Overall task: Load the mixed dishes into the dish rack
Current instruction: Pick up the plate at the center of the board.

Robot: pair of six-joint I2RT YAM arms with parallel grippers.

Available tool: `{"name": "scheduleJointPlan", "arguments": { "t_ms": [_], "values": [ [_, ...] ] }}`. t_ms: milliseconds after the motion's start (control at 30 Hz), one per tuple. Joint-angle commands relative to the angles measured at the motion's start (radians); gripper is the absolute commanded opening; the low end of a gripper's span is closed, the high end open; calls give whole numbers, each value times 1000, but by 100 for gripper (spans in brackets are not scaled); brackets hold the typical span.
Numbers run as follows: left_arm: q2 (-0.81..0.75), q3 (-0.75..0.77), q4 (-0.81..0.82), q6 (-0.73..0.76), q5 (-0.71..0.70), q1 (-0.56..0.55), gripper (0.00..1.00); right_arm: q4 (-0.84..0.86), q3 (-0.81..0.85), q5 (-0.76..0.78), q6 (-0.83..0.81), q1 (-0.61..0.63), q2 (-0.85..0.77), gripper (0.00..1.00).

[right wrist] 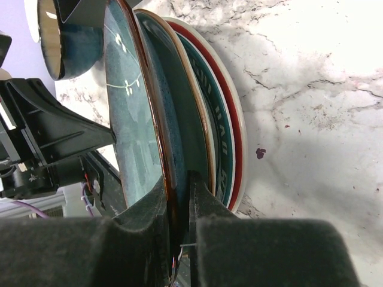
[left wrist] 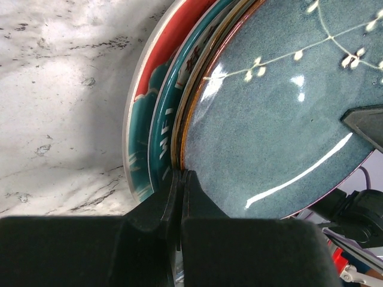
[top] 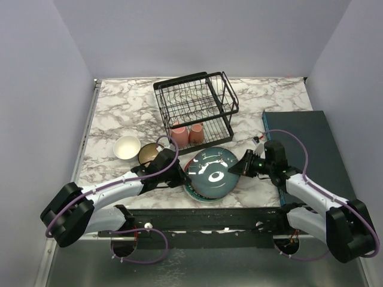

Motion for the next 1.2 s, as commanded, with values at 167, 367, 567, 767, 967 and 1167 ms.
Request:
{"name": "scheduleJointPlan", "arguments": {
  "t_ms": [167, 367, 567, 767, 967, 1167],
  "values": [
    [26, -4, -174, 57, -19, -5, 28, 0, 37, -24, 25, 11, -76, 0],
    [-21, 98, -293, 111, -89, -4, 53, -80, 88, 18, -3, 11, -120, 0],
    [-62, 213, -399, 176, -170, 2, 68, -140, 143, 47, -30, 11, -139, 0],
    [-98, 278, -435, 223, -183, 6, 72, -219, 209, 98, -77, 12, -159, 0],
    [-145, 302, -437, 276, -208, 7, 74, -297, 290, 148, -127, 11, -169, 0],
    [-224, 305, -444, 340, -264, 8, 74, -368, 366, 188, -182, 11, -178, 0]
  ]
}}
